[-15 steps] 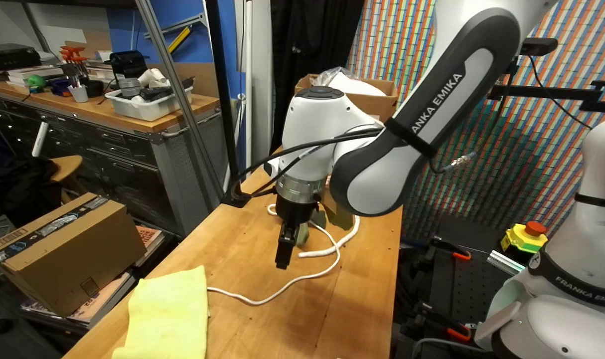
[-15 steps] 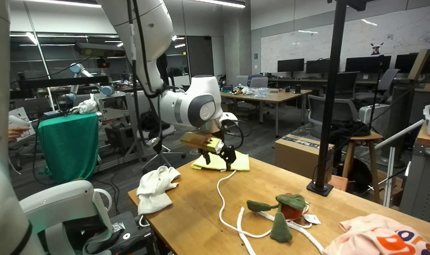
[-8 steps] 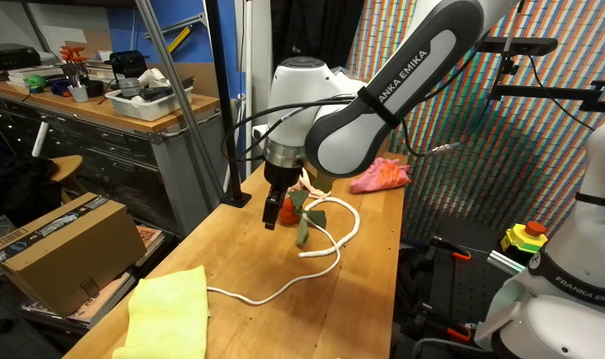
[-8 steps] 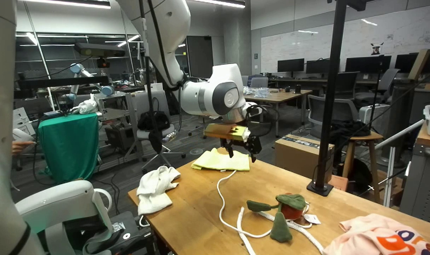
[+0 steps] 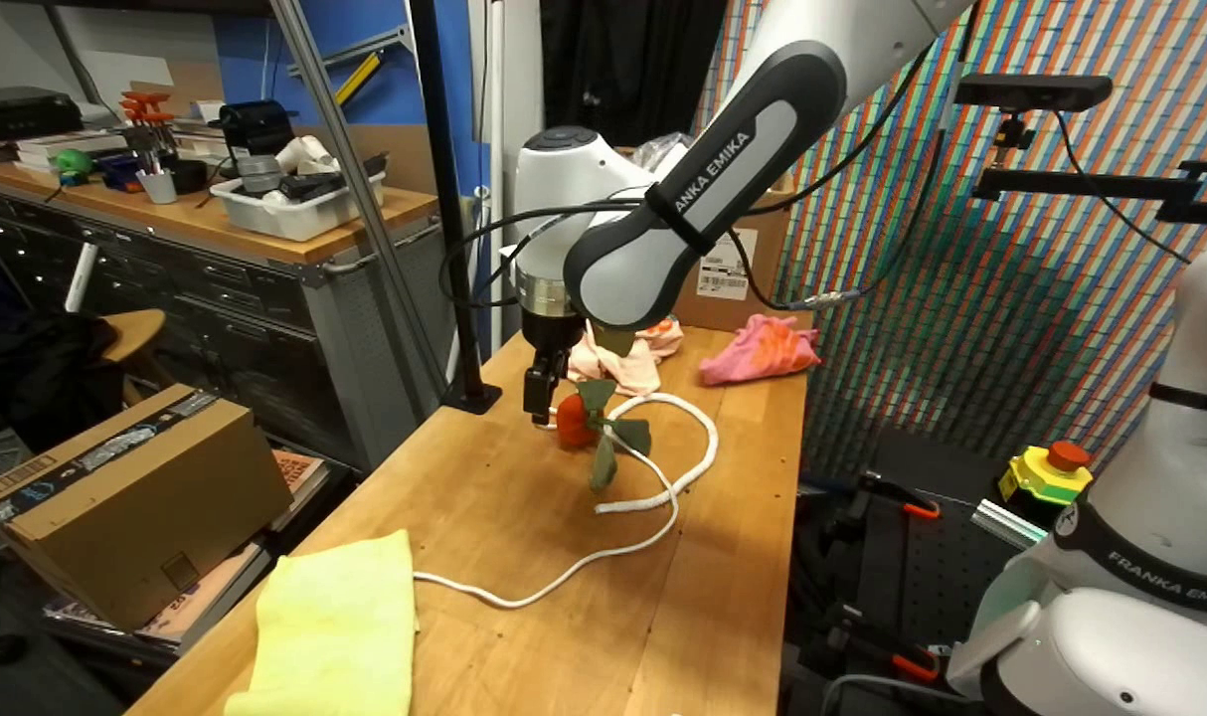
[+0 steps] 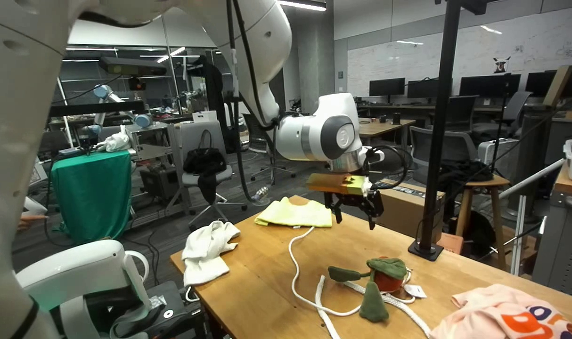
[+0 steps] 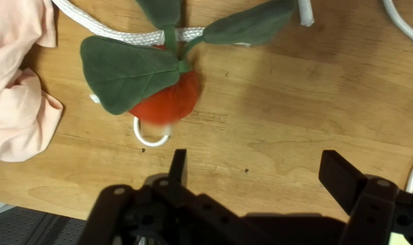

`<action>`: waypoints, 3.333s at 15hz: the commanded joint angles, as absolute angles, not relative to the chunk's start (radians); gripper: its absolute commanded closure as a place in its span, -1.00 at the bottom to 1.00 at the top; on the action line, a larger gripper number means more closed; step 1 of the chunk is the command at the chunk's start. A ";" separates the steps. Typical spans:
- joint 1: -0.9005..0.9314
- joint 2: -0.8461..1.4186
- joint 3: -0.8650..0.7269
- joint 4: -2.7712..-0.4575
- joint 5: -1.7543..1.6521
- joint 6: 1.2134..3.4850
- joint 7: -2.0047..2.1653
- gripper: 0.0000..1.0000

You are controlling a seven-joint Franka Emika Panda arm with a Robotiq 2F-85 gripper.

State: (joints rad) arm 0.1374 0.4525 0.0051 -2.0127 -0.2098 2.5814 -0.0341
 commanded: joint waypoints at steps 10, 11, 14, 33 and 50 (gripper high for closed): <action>0.061 0.739 -0.016 -1.695 -0.201 2.437 -0.069 -1.00; 0.057 0.755 -0.020 -1.678 -0.203 2.427 -0.070 -1.00; 0.056 0.796 -0.036 -1.631 -0.211 2.394 -0.061 -1.00; 0.072 0.850 -0.041 -1.530 -0.218 2.219 -0.061 0.84; 0.125 0.840 0.065 -1.465 -0.171 2.299 -0.060 0.82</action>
